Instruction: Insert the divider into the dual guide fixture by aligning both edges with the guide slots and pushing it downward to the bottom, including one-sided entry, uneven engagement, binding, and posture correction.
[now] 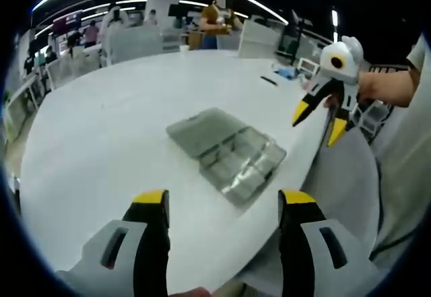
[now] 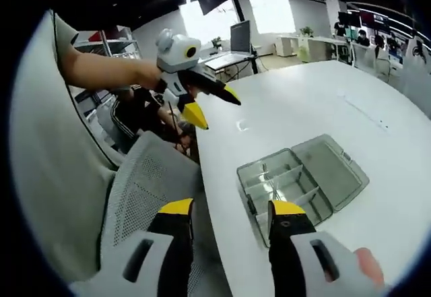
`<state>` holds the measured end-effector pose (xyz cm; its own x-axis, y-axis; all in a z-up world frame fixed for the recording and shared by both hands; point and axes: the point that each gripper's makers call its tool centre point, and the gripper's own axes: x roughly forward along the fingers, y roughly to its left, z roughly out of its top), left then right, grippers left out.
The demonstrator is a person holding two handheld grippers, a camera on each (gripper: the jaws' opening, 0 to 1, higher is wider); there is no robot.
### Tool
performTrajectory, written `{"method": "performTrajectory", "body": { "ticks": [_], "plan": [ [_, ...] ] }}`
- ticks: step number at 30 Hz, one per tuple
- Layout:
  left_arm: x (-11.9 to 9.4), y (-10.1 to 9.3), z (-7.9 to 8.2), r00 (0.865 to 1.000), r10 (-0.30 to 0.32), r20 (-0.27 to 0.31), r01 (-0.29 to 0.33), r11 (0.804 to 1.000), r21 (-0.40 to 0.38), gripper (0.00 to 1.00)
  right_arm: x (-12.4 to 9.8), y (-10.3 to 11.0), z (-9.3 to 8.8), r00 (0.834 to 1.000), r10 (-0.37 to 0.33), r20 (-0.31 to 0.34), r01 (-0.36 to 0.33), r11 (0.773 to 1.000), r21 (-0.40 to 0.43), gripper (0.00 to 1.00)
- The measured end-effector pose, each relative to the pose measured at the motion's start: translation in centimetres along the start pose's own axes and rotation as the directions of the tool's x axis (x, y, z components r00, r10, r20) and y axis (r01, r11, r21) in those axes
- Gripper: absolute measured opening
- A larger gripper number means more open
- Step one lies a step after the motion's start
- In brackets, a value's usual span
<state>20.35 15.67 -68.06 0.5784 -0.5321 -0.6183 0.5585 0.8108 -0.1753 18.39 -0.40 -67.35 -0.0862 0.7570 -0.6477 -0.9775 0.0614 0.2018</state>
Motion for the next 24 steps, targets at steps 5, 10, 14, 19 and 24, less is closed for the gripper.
{"method": "performTrajectory", "body": {
  "ticks": [5, 10, 14, 19, 24],
  "plan": [
    [0.0, 0.3, -0.2, 1.000, 0.002, -0.009, -0.002, 1.000, 0.004, 0.64, 0.0, 0.2, 0.2, 1.000, -0.012, -0.017, 0.011, 0.998, -0.055, 0.41],
    [0.0, 0.7, -0.6, 1.000, 0.002, -0.024, -0.002, 1.000, 0.015, 0.64, -0.1, 0.3, 0.5, 1.000, -0.014, -0.009, 0.013, 0.996, -0.083, 0.42],
    [0.0, 0.9, -1.0, 0.999, 0.001, -0.049, 0.001, 0.999, 0.044, 0.64, -0.2, 0.4, 0.7, 1.000, -0.015, -0.002, 0.015, 0.995, -0.095, 0.44],
    [0.0, 1.4, -1.5, 0.997, 0.000, -0.071, 0.004, 0.998, 0.063, 0.63, -0.3, 0.1, 0.8, 0.999, -0.037, 0.009, 0.038, 0.995, -0.097, 0.43],
    [-0.2, 2.0, -2.1, 0.996, 0.003, -0.093, 0.005, 0.997, 0.083, 0.62, -0.3, 0.2, 0.4, 0.999, -0.040, 0.006, 0.041, 0.995, -0.088, 0.43]
  ]
}}
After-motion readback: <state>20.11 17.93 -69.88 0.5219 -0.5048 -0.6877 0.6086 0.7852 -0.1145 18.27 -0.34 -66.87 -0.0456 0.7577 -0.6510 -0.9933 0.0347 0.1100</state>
